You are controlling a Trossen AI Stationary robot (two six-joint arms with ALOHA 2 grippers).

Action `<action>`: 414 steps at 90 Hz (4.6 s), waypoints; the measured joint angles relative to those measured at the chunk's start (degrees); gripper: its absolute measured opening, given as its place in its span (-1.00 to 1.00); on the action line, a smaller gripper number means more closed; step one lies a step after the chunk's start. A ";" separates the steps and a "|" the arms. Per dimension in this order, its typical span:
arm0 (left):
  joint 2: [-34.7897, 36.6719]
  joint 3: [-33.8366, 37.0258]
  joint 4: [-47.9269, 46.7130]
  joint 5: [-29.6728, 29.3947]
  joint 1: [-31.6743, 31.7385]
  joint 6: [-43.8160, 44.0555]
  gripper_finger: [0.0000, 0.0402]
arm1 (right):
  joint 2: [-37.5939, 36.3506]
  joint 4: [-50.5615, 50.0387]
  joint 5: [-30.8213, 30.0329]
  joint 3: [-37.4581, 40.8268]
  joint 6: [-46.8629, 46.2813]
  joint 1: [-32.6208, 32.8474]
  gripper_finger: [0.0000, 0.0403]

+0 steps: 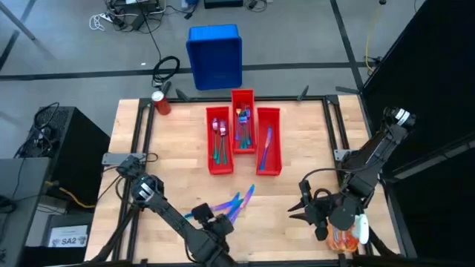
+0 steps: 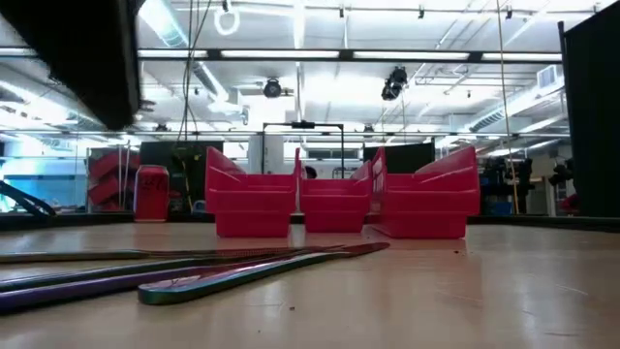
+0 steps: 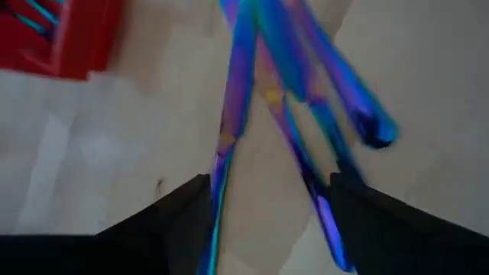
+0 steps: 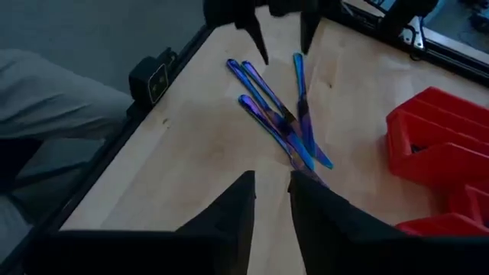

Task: Sort silverware
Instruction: Put the iridescent knife into the right orange bin

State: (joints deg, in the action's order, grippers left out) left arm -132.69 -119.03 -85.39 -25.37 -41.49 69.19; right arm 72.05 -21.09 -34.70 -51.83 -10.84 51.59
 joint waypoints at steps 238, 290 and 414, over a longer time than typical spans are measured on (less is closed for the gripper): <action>27.49 59.08 78.68 26.23 12.12 -4.15 0.26 | 0.00 0.00 0.70 0.11 0.28 -1.18 -0.68; 27.53 48.57 64.76 11.00 7.43 -11.80 0.25 | 0.00 0.03 0.84 0.13 0.28 -1.29 -0.67; 9.47 29.73 39.06 19.77 9.60 -13.68 0.26 | 0.00 1.85 1.93 1.01 0.47 -1.86 -0.65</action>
State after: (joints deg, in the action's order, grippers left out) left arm -123.22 -89.30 -46.33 -5.60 -31.89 55.50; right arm 72.05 -19.23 -32.76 -50.83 -10.37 49.74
